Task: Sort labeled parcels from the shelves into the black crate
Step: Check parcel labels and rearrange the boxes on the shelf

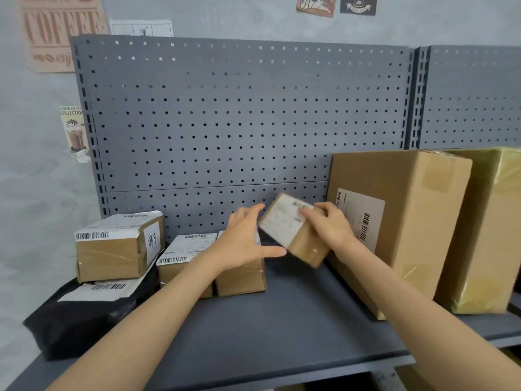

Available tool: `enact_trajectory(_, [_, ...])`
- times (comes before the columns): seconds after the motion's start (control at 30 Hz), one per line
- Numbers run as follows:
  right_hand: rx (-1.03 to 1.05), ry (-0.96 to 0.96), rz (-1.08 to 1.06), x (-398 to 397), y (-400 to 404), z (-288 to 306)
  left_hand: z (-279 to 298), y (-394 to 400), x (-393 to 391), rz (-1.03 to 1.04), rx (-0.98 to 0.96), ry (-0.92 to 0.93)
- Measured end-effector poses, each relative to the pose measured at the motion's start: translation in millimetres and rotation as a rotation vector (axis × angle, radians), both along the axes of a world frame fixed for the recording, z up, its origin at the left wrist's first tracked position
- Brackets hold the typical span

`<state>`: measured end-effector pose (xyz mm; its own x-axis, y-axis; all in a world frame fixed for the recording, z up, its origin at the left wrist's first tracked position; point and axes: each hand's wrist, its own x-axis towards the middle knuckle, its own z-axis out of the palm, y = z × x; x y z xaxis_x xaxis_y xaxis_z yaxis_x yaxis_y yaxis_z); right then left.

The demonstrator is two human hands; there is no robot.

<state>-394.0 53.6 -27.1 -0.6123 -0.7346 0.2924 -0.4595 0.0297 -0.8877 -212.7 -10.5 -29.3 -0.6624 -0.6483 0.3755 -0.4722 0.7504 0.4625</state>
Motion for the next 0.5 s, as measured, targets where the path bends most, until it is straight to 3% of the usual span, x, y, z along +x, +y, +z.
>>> enact_trajectory(0.13, [-0.202,-0.523,0.123,1,11,15,1,-3,-5,0.005,0.136,0.071])
enact_trajectory(0.2, [-0.221,-0.648,0.207,0,15,16,0,-4,-8,-0.034,0.202,0.143])
enact_trajectory(0.37, [-0.183,-0.726,0.223,6,16,5,-4,4,-19,-0.107,0.263,0.22])
enact_trajectory(0.5, [-0.159,-0.651,0.143,10,12,-6,-4,6,-25,0.043,0.08,0.162])
